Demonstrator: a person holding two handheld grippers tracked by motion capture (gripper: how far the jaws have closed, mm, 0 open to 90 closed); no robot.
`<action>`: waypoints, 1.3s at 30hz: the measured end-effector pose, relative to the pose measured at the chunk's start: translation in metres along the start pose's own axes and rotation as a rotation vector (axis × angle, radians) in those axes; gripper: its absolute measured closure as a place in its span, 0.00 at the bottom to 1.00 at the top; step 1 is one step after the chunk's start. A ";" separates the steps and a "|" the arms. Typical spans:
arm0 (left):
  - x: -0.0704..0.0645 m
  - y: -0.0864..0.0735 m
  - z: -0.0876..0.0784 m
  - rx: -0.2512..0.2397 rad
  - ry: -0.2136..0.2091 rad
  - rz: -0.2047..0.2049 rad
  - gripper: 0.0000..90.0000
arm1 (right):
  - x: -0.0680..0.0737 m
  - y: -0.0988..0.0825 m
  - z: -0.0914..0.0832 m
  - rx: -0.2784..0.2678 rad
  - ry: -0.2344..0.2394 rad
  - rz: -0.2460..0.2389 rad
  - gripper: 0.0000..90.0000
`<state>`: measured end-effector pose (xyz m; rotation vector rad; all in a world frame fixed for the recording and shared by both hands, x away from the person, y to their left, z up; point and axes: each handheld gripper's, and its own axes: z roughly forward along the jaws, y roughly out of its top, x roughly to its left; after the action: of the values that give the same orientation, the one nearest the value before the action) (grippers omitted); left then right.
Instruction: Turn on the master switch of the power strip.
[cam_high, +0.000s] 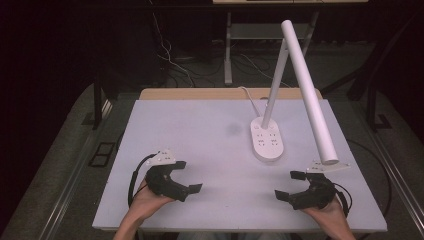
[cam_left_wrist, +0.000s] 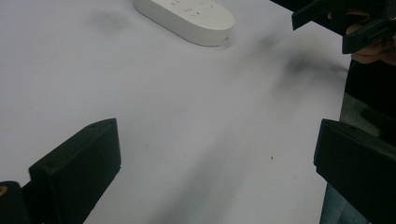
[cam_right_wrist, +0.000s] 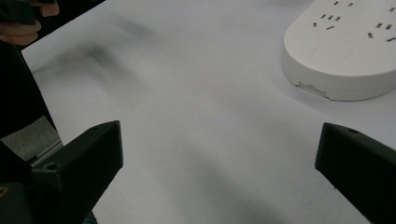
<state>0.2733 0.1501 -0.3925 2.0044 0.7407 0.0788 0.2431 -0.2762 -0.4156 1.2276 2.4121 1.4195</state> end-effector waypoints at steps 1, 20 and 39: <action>0.000 0.000 0.000 0.000 0.000 0.000 0.00 | 0.000 0.000 0.000 -0.001 0.000 0.002 0.00; 0.008 0.026 0.014 0.030 -0.033 0.014 0.01 | -0.002 -0.001 -0.003 -0.013 -0.008 0.003 0.00; 0.015 0.062 0.021 0.074 -0.042 0.075 0.02 | -0.002 -0.002 -0.002 -0.004 -0.002 -0.003 0.00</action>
<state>0.3217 0.1201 -0.3565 2.0985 0.6503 0.0532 0.2427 -0.2797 -0.4163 1.2239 2.4075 1.4205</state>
